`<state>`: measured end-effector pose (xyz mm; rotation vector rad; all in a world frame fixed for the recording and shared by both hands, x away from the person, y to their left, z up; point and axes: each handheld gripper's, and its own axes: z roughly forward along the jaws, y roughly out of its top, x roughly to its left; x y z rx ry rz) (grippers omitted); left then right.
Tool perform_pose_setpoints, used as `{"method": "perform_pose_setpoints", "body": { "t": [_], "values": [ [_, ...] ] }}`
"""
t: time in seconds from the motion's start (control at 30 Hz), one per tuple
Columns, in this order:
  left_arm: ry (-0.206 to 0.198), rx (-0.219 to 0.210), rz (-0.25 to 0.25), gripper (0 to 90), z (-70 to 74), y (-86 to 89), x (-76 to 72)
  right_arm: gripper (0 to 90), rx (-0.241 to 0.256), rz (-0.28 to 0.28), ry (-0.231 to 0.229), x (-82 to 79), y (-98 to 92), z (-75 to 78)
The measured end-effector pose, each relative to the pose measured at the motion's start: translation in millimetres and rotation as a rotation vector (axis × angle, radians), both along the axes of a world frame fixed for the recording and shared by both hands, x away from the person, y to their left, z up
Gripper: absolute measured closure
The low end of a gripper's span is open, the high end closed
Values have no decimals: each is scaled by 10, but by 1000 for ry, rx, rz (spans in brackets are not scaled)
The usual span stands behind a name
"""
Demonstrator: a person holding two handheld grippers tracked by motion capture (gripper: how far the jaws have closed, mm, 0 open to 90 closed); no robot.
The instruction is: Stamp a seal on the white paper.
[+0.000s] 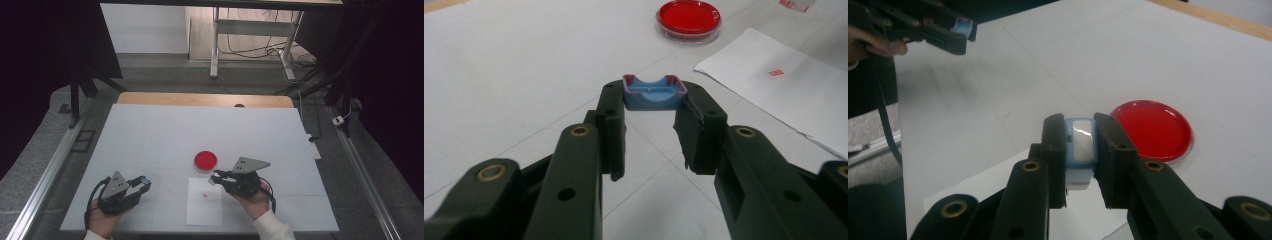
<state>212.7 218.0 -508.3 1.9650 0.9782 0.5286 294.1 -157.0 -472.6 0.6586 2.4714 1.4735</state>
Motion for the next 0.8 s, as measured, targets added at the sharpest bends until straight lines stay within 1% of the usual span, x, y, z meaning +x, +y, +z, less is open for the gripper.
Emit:
{"method": "perform_pose_setpoints", "body": {
  "t": [0.2, 0.37, 0.57, 0.67, 0.8],
  "values": [
    [5, 3, -2, 651, -9, -3, 5, 756, 23, -31, 0, 21, -116, 17],
    [2, 1, 1, 651, -6, -2, 0, 756, 56, -77, 1, 38, -243, 38],
    [5, 5, -1, 651, -15, -8, 6, 756, 97, -121, -13, 60, -390, 77],
    [6, 6, 0, 651, -18, -10, 9, 756, 103, -133, -17, 69, -441, 91],
    [6, 5, -3, 651, -18, -13, 8, 756, 116, -143, -31, 69, -463, 96]
  ]
}}
